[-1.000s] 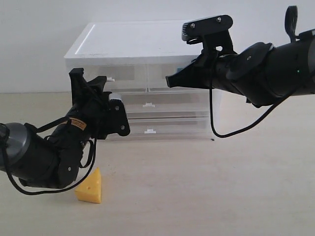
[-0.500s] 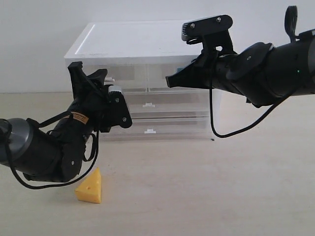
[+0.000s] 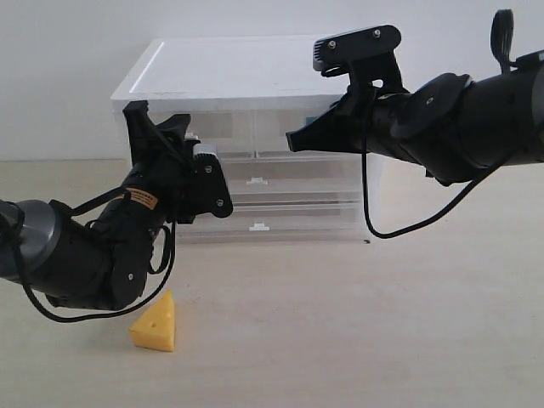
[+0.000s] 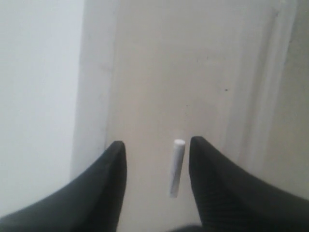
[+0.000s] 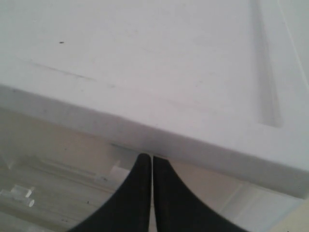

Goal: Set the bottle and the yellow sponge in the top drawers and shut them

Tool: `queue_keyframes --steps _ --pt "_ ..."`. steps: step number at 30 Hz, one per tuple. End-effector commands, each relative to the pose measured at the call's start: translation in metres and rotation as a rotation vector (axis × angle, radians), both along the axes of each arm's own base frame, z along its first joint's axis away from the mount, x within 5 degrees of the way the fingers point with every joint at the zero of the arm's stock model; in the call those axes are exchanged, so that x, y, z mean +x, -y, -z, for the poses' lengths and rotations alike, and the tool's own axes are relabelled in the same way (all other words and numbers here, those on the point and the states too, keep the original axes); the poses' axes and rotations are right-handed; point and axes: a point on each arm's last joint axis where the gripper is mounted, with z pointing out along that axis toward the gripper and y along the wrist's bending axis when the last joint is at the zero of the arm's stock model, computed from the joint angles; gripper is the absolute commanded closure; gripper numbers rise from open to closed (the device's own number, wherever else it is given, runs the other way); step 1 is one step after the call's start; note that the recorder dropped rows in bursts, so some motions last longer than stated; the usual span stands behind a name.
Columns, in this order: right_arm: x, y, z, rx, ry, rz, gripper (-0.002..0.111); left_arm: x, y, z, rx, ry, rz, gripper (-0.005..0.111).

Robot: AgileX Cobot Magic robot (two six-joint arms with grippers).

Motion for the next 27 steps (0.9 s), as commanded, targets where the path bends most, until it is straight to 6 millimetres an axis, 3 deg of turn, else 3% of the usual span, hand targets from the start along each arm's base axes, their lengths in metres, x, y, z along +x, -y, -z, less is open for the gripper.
queue_keyframes --steps 1,10,19,27 --pt "0.005 0.005 -0.012 -0.014 0.078 0.036 0.108 0.006 -0.002 -0.005 -0.013 0.009 -0.02 0.067" --pt "0.005 0.005 -0.012 -0.014 0.078 0.036 0.108 0.006 -0.001 -0.001 0.007 -0.036 -0.016 0.074" --pt "0.005 0.005 -0.012 -0.014 0.078 0.036 0.108 0.013 -0.014 -0.001 0.01 -0.032 -0.05 0.101" --pt "0.005 0.005 -0.012 -0.016 0.081 0.035 0.108 0.016 -0.018 -0.002 0.043 -0.009 -0.007 0.102"
